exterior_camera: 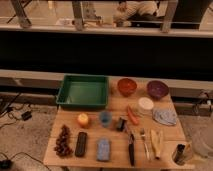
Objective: Stack cups on top of each other
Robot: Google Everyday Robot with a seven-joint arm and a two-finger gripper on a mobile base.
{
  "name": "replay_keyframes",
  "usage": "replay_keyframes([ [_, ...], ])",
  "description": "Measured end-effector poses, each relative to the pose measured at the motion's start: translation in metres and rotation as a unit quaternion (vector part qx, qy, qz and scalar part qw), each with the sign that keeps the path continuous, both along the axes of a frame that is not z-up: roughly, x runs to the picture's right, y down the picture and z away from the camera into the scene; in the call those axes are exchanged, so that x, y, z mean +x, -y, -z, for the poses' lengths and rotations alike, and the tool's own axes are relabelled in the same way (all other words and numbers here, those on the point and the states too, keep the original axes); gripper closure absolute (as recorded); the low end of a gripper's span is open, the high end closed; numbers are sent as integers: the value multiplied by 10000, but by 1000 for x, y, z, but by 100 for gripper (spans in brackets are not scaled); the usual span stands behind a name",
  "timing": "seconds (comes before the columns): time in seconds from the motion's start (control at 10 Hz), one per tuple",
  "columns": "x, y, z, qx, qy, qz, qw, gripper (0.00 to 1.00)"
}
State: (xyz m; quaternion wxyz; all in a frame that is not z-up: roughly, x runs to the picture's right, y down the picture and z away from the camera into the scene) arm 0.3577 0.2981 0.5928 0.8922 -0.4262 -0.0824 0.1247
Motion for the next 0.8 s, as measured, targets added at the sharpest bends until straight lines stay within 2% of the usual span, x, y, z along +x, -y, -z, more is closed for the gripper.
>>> replay_keyframes([
  [0.3, -2, -2, 14, 40, 192, 30, 9998, 97],
  [0.8, -43, 19, 27, 292, 733, 47, 9969, 97],
])
